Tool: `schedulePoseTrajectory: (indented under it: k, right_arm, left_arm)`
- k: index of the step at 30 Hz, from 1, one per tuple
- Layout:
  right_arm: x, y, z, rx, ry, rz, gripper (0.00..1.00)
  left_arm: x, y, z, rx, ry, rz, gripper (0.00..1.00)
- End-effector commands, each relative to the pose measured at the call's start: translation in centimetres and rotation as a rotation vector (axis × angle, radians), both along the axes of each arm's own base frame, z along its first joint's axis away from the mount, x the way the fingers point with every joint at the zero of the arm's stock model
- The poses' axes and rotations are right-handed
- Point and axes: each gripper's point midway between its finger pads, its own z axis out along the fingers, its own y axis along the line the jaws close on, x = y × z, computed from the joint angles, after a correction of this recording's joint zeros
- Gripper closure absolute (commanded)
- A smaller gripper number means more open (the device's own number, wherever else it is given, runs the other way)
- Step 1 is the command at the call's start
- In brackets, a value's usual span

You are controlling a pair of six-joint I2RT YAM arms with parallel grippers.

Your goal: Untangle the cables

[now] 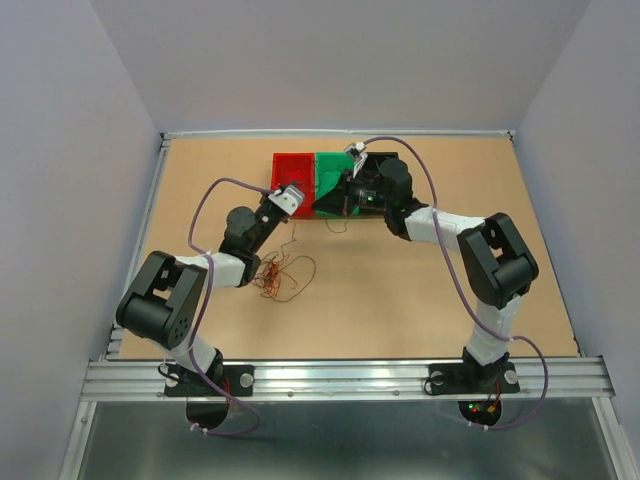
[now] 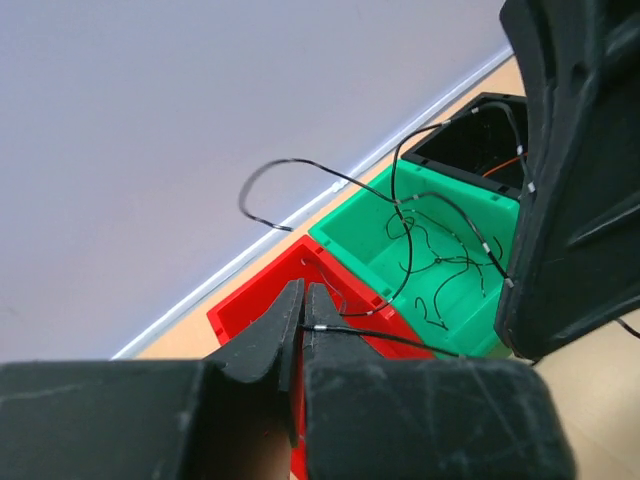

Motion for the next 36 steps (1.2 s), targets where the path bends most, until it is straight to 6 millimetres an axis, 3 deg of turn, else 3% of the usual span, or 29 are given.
schedulePoseTrajectory:
  k: [1, 2, 4, 5, 6, 7, 10, 15, 16, 17, 18, 19, 23, 24, 25, 26, 27, 31, 36]
  right_arm:
    - [3.2, -2.0, -1.1, -0.223, -0.111, -0.173, 1.0]
    - [3.3, -2.3, -1.6, -0.251, -0.097, -0.191, 0.99]
    - [3.8, -2.8, -1.7, -0.275, -0.123, -0.223, 0.99]
    - [4.4, -3.3, -2.2, -0.305, -0.118, -0.265, 0.99]
    - [4.8, -3.5, -2.0, -0.323, -0.139, -0.281, 0.99]
    - [5.1, -3.9, -2.4, -0.352, -0.139, -0.31, 0.99]
    - [6.2, -4.4, -2.5, -0.42, -0.18, -0.375, 1.0]
    - [8.2, -5.4, -3.4, -0.517, -0.197, -0.479, 0.99]
    - [9.2, -5.8, -3.0, -0.531, -0.204, -0.521, 0.99]
    - [9.6, -5.8, -4.0, -0.556, -0.185, -0.53, 0.99]
    - [10.2, -5.7, -3.7, -0.555, -0.187, -0.542, 0.99]
    - [10.2, -5.7, -4.7, -0.572, -0.17, -0.542, 0.99]
    - [12.1, -5.5, -6.1, -0.598, -0.139, -0.573, 1.0]
    - [12.7, -5.5, -6.6, -0.604, -0.13, -0.575, 0.99]
    - [12.9, -5.4, -7.1, -0.606, -0.12, -0.577, 0.99]
    - [13.6, -5.7, -7.0, -0.605, -0.118, -0.597, 0.99]
    - [14.0, -5.9, -8.1, -0.617, -0.097, -0.606, 1.0]
    - [15.4, -6.5, -10.0, -0.619, -0.051, -0.623, 0.99]
    - [17.1, -6.9, -12.2, -0.62, -0.004, -0.646, 0.99]
  left_arm:
    - [-2.5, 1.1, 10.5, -0.094, -0.379, -0.001, 1.0]
    - [-2.3, 0.8, 9.9, -0.076, -0.351, -0.013, 1.0]
    - [-2.6, 0.2, 10.8, -0.057, -0.352, -0.05, 1.0]
    - [-2.3, -0.3, 9.6, -0.021, -0.298, -0.066, 1.0]
    - [-2.6, -0.8, 10.9, -0.012, -0.312, -0.098, 1.0]
    - [-2.2, -1.2, 9.5, 0.015, -0.241, -0.117, 1.0]
    - [-2.1, -2.3, 10.5, 0.013, -0.195, -0.175, 1.0]
    - [-1.4, -3.7, 10.1, -0.024, -0.096, -0.235, 1.0]
    - [-1.0, -4.0, 10.8, -0.04, -0.093, -0.24, 1.0]
    - [-0.2, -4.2, 9.6, -0.041, -0.042, -0.233, 1.0]
    - [0.5, -4.6, 10.8, -0.06, -0.039, -0.236, 1.0]
    - [1.2, -4.8, 10.7, -0.055, -0.02, -0.231, 1.0]
    - [3.5, -6.3, 8.5, -0.056, 0.087, -0.257, 1.0]
    - [4.4, -6.7, 6.9, -0.054, 0.125, -0.256, 1.0]
    - [5.1, -7.0, 7.6, -0.064, 0.12, -0.256, 1.0]
    - [5.7, -7.3, 6.6, -0.065, 0.157, -0.256, 1.0]
    - [6.8, -7.7, 4.7, -0.059, 0.202, -0.244, 1.0]
    - [9.7, -8.8, 3.4, -0.052, 0.292, -0.226, 1.0]
    - [10.5, -9.5, 0.3, -0.054, 0.387, -0.176, 1.0]
